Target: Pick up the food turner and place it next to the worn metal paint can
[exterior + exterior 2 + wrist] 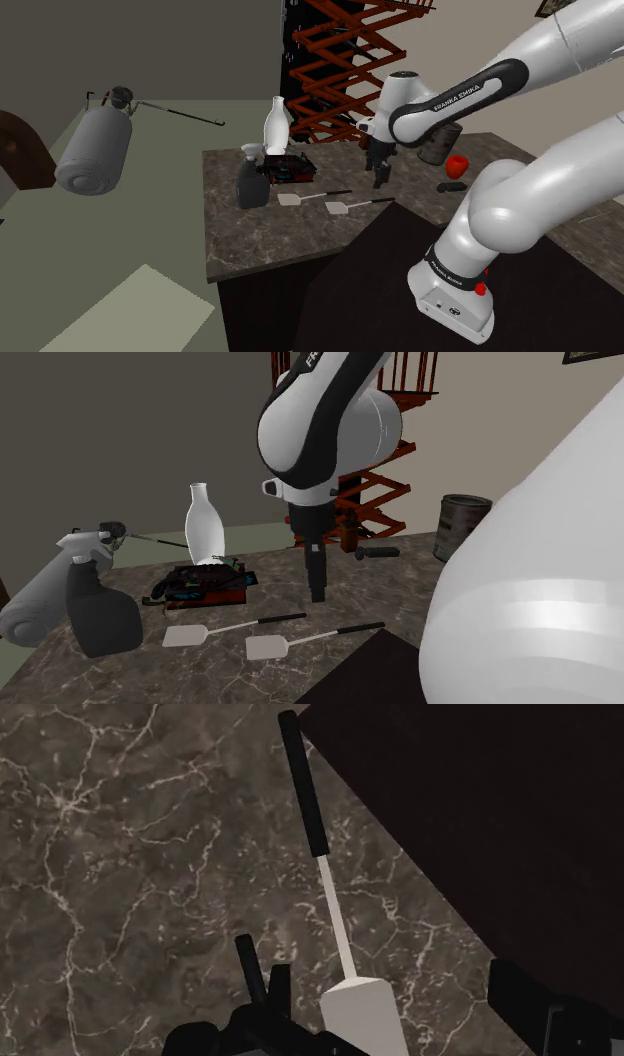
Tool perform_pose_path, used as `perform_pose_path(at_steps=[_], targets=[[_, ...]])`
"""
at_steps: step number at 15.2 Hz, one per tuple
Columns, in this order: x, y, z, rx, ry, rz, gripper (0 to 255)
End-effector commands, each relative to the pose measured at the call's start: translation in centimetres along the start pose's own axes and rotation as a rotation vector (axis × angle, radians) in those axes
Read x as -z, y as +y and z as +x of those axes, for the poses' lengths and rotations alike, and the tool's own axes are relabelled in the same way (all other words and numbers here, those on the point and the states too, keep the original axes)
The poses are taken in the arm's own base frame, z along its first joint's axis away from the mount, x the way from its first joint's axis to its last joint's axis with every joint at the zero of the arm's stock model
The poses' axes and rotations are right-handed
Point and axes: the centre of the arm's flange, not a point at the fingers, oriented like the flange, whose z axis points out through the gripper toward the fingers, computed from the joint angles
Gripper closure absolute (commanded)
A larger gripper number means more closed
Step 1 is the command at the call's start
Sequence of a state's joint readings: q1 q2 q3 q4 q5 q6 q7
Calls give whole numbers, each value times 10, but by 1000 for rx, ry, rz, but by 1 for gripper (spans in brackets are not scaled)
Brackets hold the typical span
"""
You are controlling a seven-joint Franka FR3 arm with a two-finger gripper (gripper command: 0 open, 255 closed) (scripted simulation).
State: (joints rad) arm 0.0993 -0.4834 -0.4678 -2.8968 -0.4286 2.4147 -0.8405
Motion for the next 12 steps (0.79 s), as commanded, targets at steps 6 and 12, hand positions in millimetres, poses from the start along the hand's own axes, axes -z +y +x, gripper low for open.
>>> perform_pose_path(at_steps=[6, 12], targets=[[-81, 16, -3, 223, -1, 14, 0], [-113, 16, -3, 223, -1, 14, 0]])
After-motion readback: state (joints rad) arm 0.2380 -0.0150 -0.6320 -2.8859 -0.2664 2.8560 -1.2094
